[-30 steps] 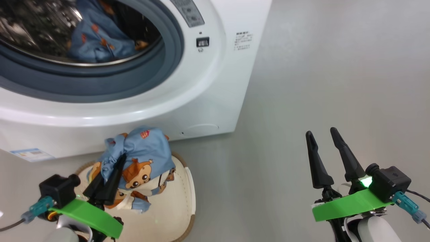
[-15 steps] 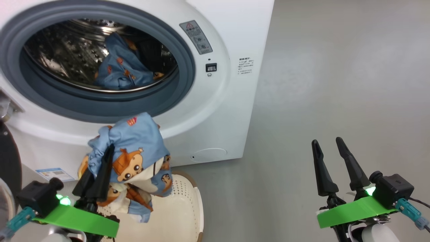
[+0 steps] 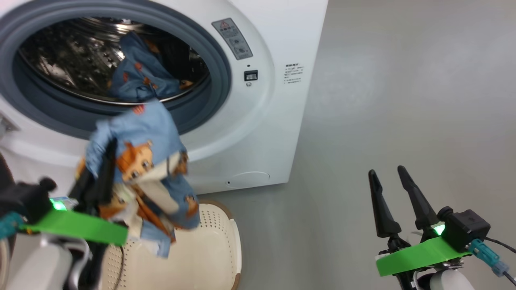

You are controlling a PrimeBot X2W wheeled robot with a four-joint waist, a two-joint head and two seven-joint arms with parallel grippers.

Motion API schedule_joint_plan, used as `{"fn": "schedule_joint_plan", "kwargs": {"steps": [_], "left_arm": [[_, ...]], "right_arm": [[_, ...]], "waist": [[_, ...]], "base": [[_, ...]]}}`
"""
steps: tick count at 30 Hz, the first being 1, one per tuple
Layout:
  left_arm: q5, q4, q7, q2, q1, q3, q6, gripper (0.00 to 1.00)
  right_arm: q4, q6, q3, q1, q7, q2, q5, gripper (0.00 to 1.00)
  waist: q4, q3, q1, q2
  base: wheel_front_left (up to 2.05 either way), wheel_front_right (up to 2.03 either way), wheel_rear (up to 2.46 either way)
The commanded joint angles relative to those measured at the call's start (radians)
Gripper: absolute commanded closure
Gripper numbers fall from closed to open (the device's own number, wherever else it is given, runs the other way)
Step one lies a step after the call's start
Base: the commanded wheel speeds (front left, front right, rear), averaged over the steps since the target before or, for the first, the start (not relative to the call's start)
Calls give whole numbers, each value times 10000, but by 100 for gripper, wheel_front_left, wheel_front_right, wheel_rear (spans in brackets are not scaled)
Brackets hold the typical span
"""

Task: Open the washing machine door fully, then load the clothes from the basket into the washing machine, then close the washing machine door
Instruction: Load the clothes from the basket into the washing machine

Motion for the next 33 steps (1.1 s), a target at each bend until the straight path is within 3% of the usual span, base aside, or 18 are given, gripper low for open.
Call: {"fn": "schedule_joint_plan", "kwargs": {"steps": [1, 11, 21, 33], "left_arm": [[78, 24, -16, 381, -747, 528, -11, 100], [191, 1965, -7, 670, -3226, 779, -405, 100], [573, 4184, 62, 1593, -5359, 435, -799, 100], [649, 5248, 18, 2486, -7023, -293, -874, 100]], "right_arm": [[-294, 54, 325, -222, -80, -92, -161, 0], [-777, 54, 579, -232, -80, -66, -265, 0], [-1735, 54, 990, -185, -80, -64, -65, 0], [-2389, 54, 1500, -268, -80, -63, 296, 0]], "waist": [[-170, 195, -1, 0], [-888, 1343, -1, 0], [-1631, 3277, -1, 0], [-2259, 4667, -1, 0]], "base": [[0, 0, 0], [0, 0, 0], [0, 0, 0], [0, 0, 0]]}}
